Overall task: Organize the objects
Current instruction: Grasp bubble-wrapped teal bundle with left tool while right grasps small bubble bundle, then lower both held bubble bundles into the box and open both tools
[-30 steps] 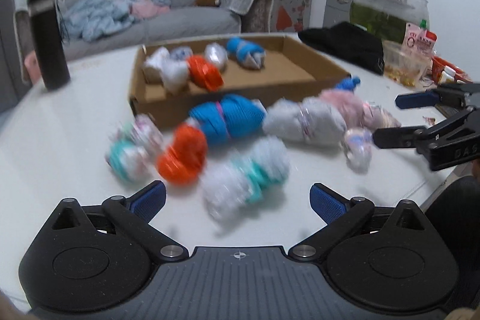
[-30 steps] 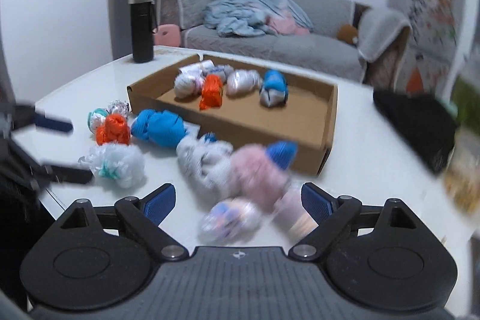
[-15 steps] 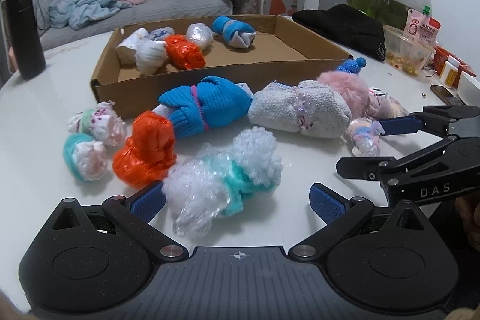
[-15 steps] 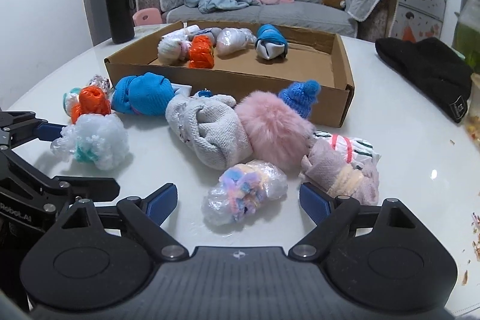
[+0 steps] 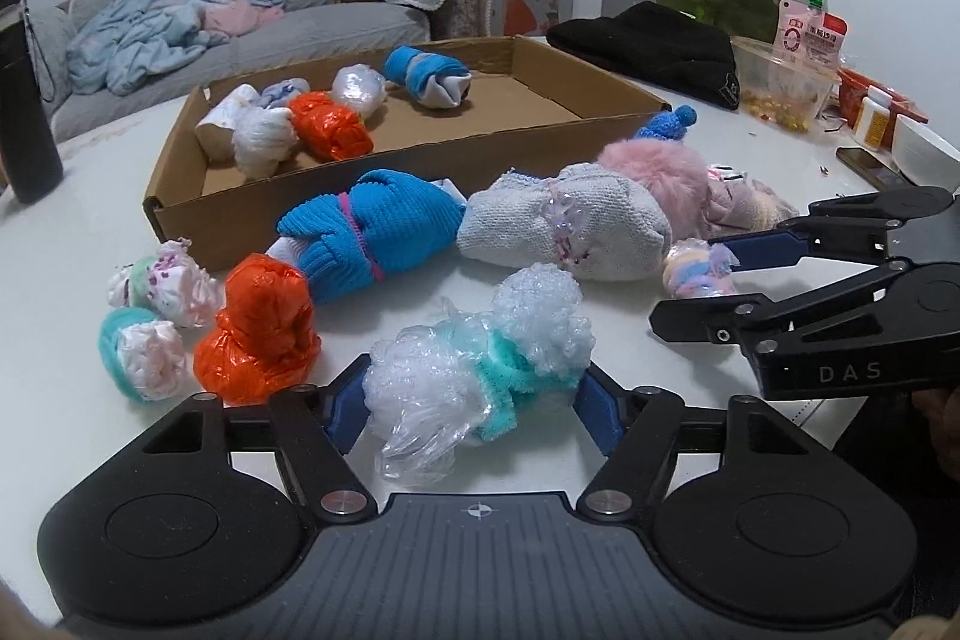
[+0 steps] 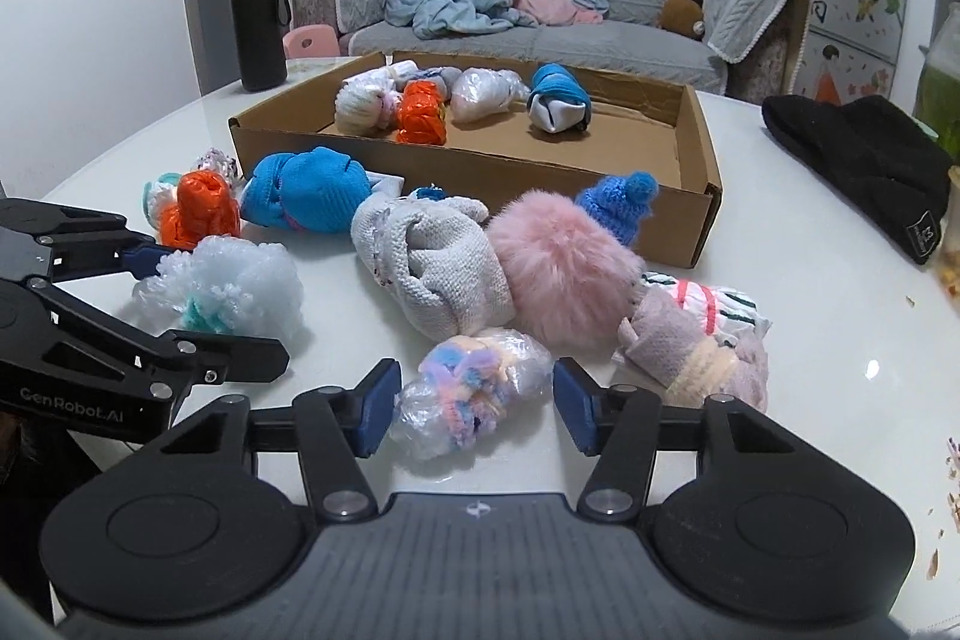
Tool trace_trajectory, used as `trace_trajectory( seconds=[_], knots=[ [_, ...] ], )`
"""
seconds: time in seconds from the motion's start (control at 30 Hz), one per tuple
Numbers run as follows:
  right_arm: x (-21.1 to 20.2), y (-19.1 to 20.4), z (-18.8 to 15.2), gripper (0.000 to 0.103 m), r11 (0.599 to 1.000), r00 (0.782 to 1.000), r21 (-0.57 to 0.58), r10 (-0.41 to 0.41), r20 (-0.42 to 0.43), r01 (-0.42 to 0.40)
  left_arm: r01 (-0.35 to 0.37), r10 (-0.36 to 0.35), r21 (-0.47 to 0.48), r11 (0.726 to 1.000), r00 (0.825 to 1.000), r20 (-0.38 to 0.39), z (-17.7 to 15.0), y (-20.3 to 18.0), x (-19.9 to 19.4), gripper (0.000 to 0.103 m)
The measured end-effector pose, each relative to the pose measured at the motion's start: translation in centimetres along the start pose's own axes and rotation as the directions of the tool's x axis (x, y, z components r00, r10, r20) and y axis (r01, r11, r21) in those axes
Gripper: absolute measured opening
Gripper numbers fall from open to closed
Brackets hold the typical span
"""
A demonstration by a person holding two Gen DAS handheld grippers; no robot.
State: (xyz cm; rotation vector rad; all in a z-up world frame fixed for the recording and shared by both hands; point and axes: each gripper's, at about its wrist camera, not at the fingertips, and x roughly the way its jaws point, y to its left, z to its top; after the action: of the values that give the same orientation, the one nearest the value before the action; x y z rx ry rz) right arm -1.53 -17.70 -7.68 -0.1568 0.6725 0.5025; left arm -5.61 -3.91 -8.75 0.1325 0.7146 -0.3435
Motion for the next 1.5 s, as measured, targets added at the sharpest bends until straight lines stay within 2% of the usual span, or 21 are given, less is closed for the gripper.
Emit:
trace_trajectory(
  seconds=[0.13, 0.47, 0.63, 0.83, 1.03, 1.23, 1.37, 1.5],
  knots=[
    [-0.4, 0.2, -0.2, 0.05, 1.0, 1.0, 0.003, 0.011, -0.003, -0.011, -0.004, 0.004, 0.004, 1.0, 1.0, -0.003, 0.0, -0.1, -0.3, 0.069],
    [-3.1, -0.1, 0.8, 0.05, 1.0, 0.999, -0.021, 0.019, 0.032, -0.018, 0.004, -0.005, 0.028, 1.0, 0.999, 0.042, 1.8, -0.5, -3.5, 0.068],
    [-5.0, -0.6, 3.3, 0.05, 0.998, 0.996, -0.062, 0.027, 0.087, -0.022, 0.005, -0.01, 0.051, 0.999, 0.996, 0.085, 4.9, -0.2, -4.8, 0.069],
    [-6.1, -2.0, 7.8, 0.05, 0.992, 0.986, -0.126, 0.043, 0.163, -0.022, 0.013, -0.026, 0.103, 0.995, 0.991, 0.131, 10.5, 0.0, -4.5, 0.069],
    [-3.3, -4.5, 13.0, 0.05, 0.983, 0.979, -0.185, 0.037, 0.2, 0.0, 0.031, -0.045, 0.103, 0.994, 0.99, 0.131, 17.4, -0.1, -0.7, 0.069],
    [2.5, -6.7, 16.5, 0.05, 0.962, 0.987, -0.273, 0.022, 0.161, 0.023, 0.066, -0.066, 0.005, 0.998, 0.995, 0.076, 23.2, 0.2, 6.5, 0.069],
    [7.1, -8.3, 17.3, 0.05, 0.936, 0.994, -0.348, -0.011, 0.105, 0.047, 0.08, -0.079, -0.102, 0.992, 0.997, 0.017, 25.0, 1.1, 12.0, 0.069],
    [10.5, -9.7, 17.3, 0.05, 0.93, 0.998, -0.364, -0.043, 0.048, 0.058, 0.073, -0.082, -0.196, 0.978, 0.996, -0.036, 25.1, 2.1, 16.9, 0.069]
  ],
)
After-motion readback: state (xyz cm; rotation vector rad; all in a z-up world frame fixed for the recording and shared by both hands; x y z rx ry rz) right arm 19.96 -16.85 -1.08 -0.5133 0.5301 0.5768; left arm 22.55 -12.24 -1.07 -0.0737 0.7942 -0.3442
